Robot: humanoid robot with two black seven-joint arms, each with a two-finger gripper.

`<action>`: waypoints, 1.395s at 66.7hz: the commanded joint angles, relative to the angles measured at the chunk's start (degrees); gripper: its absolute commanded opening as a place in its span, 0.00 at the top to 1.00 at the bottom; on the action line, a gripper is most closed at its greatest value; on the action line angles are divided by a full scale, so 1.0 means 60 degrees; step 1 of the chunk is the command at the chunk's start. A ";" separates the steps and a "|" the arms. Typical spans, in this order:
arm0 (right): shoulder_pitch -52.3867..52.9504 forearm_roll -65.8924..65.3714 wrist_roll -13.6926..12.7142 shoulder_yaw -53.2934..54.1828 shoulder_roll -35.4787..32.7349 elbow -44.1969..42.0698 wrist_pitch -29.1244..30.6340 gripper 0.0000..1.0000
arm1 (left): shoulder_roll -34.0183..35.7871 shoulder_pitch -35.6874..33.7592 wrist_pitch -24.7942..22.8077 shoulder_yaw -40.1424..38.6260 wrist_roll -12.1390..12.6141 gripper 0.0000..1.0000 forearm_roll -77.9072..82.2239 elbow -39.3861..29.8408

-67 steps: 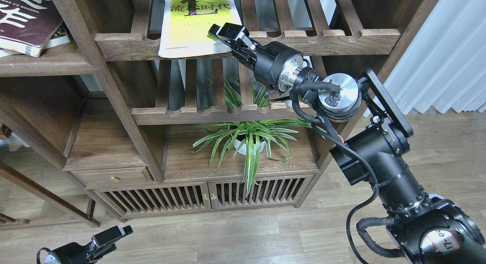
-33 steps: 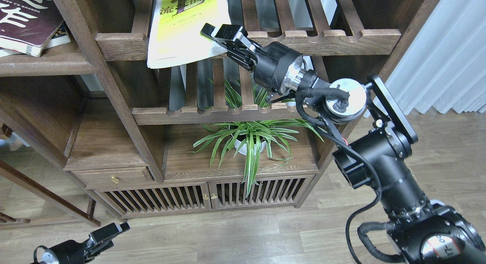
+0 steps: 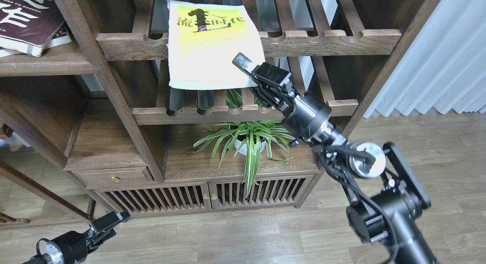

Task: Organize books on shelf
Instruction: 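Lower the yellow-green book toward the left gripper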

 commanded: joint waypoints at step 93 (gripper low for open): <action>-0.0798 0.0297 0.0001 -0.2661 0.0000 -0.2285 0.1972 0.99 | -0.0312 0.0030 0.0001 -0.1450 -0.1338 0.01 -0.0007 -0.4967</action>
